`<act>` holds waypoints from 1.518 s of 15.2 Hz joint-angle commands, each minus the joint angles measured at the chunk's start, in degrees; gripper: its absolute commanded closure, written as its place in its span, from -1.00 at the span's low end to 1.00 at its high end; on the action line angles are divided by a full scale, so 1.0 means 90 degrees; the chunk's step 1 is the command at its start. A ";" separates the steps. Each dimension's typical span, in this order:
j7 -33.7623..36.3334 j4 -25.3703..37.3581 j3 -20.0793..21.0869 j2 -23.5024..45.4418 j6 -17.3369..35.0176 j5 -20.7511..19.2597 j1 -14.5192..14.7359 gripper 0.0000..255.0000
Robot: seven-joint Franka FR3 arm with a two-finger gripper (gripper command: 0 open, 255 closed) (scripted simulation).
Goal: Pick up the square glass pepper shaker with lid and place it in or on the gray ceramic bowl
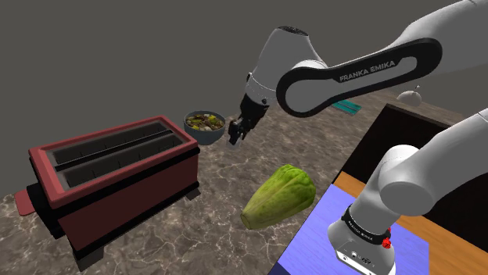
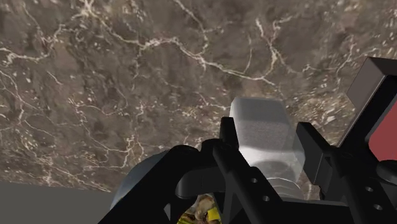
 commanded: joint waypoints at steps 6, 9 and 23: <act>-0.0064 0.0401 -0.0106 -0.0275 -0.0676 0.0020 0.0015 1.00; -0.0079 0.0597 -0.0143 -0.0358 -0.0953 0.0017 0.0015 1.00; -0.0551 0.3310 -0.0469 0.2329 -0.1059 -0.0746 -0.0628 1.00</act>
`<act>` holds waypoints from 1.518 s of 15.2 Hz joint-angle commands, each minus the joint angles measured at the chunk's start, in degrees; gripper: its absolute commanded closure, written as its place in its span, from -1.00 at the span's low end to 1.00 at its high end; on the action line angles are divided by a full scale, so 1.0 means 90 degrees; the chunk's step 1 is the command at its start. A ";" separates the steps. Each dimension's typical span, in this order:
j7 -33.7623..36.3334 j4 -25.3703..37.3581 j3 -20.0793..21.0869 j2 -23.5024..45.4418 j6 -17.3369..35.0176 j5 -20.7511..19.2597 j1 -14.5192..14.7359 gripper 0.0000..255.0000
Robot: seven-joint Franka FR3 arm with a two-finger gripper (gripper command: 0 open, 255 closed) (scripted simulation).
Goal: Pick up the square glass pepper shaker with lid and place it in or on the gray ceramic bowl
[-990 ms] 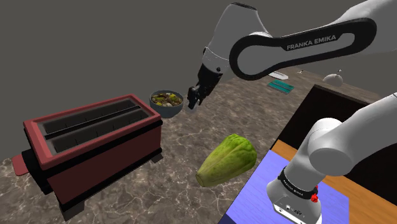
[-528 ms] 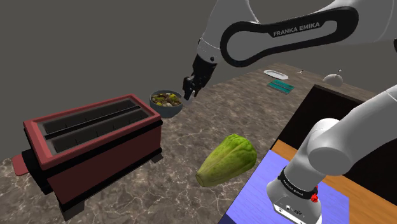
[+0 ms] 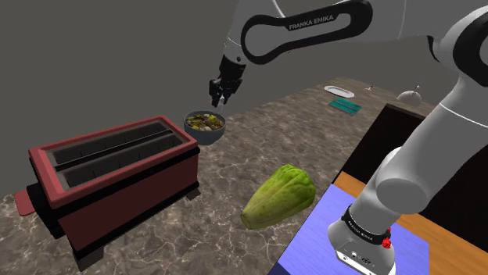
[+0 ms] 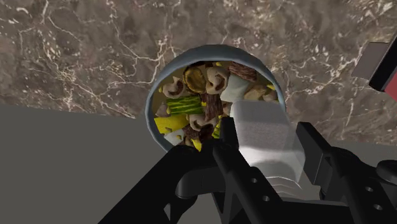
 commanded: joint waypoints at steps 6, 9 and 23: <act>-0.0133 0.1580 -0.0124 0.1404 -0.0218 -0.0343 -0.0122 1.00; -0.0116 0.1394 -0.0129 0.1462 0.0024 -0.0366 -0.0119 1.00; -0.0039 0.0887 -0.0152 0.1728 0.0787 -0.0478 -0.0102 1.00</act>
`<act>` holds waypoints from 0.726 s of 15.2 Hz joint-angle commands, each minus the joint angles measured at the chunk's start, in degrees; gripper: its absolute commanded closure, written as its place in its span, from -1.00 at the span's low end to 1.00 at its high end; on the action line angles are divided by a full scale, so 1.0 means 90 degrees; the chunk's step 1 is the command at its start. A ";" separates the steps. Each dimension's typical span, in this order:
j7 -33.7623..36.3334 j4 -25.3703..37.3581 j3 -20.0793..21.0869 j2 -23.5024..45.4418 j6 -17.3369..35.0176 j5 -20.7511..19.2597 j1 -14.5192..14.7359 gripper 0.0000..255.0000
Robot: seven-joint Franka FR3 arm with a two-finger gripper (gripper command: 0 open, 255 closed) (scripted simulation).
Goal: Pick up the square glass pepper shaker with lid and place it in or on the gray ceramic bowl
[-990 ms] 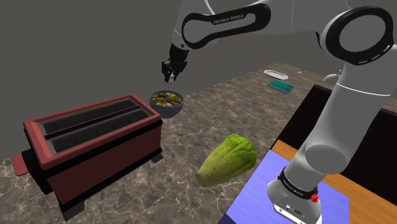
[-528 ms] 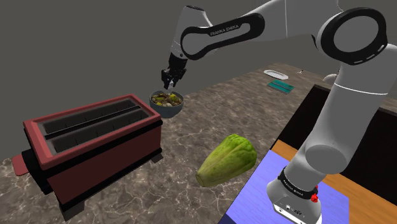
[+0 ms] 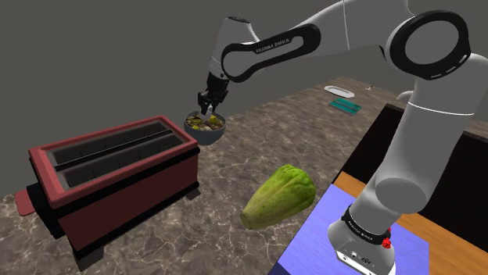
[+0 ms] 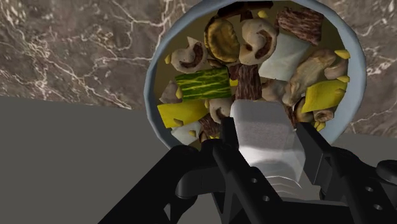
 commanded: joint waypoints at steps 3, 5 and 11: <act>-0.0001 -0.0006 -0.0002 0.0003 0.0003 0.0000 -0.0002 1.00; -0.0003 -0.0007 -0.0002 0.0002 0.0003 0.0001 -0.0003 -1.00; -0.0066 0.0062 0.0018 -0.0273 -0.0332 0.0100 -0.0029 -1.00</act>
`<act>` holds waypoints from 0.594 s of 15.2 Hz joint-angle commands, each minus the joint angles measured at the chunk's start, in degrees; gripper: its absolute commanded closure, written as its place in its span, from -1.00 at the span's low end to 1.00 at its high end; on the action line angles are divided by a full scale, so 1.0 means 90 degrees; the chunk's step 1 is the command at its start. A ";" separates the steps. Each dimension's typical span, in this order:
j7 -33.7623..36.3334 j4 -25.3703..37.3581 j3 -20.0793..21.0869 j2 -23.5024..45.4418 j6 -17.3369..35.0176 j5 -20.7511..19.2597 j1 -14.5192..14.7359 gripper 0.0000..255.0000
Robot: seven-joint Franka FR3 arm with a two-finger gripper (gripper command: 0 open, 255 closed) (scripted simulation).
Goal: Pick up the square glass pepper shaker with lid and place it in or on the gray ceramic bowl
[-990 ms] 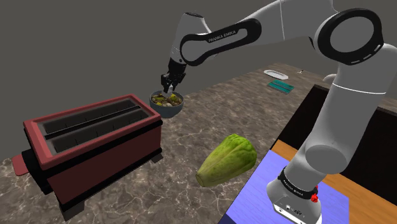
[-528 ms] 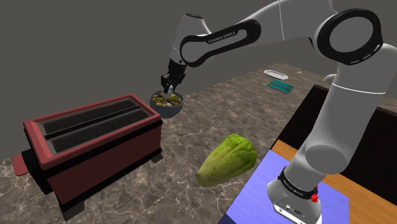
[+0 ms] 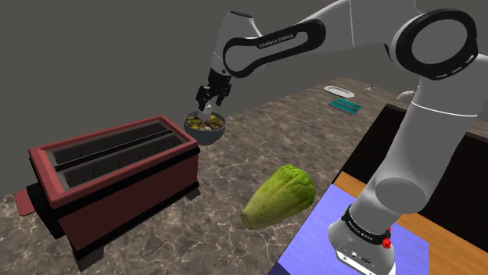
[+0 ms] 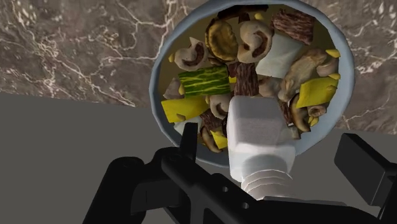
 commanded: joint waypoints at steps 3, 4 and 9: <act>-0.0076 0.0156 0.0015 -0.0311 -0.0458 0.0114 -0.0027 -1.00; -0.0076 0.0155 0.0016 -0.0312 -0.0458 0.0115 -0.0027 -1.00; -0.0076 0.0156 0.0015 -0.0311 -0.0458 0.0114 -0.0027 -1.00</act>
